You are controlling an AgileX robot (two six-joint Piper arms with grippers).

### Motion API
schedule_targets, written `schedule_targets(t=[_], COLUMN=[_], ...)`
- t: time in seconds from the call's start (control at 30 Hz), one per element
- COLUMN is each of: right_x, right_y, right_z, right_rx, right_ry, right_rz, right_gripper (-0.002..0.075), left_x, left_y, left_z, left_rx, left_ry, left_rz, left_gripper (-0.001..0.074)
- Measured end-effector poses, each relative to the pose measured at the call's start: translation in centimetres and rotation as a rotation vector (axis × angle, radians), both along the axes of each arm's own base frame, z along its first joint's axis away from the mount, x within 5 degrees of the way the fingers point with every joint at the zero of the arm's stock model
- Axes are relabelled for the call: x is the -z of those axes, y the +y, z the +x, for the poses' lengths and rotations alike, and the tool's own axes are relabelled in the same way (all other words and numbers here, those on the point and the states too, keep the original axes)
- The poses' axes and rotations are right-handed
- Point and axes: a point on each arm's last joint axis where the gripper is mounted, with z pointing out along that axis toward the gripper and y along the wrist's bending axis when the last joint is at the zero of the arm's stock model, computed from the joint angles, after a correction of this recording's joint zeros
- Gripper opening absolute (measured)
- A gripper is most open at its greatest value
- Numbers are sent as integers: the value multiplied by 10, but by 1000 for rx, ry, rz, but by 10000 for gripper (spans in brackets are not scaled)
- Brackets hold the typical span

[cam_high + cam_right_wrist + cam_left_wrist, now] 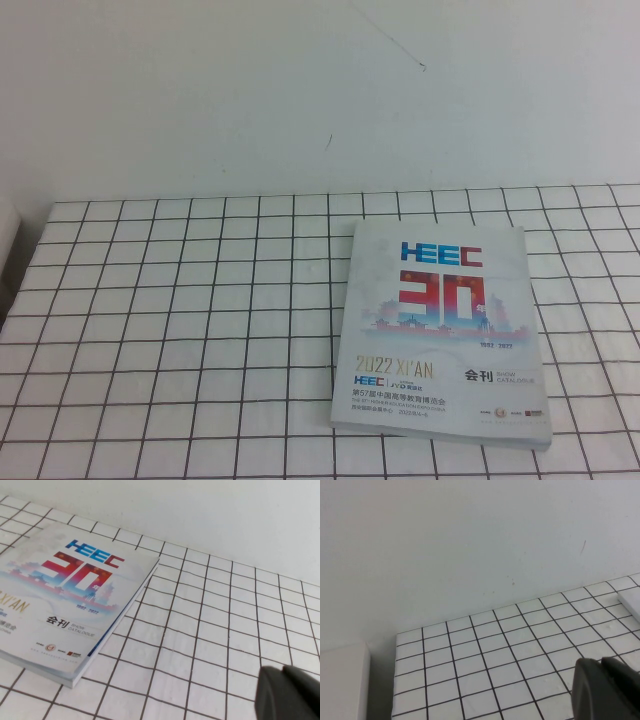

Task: Close book
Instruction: 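Close the open booklet and leave it lying on the table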

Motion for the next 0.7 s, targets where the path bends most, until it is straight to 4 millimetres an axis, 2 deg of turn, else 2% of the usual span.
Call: schedule_targets(t=[0.2, 0.47, 0.7], right_x=[0, 0, 0], right_y=[0, 0, 0], right_z=[0, 0, 0], right_rx=[0, -1, -2], right_ry=[-2, -2, -2], right_rz=[0, 1, 4], right_gripper=[-3, -3, -3], left_x=[9, 67, 83], left_y=[0, 8, 8], left_z=[-2, -18, -24], left_rx=[6, -75, -83], left_ry=[-51, 5, 166], left_rz=[-8, -4, -38], left_gripper=[-4, -4, -4])
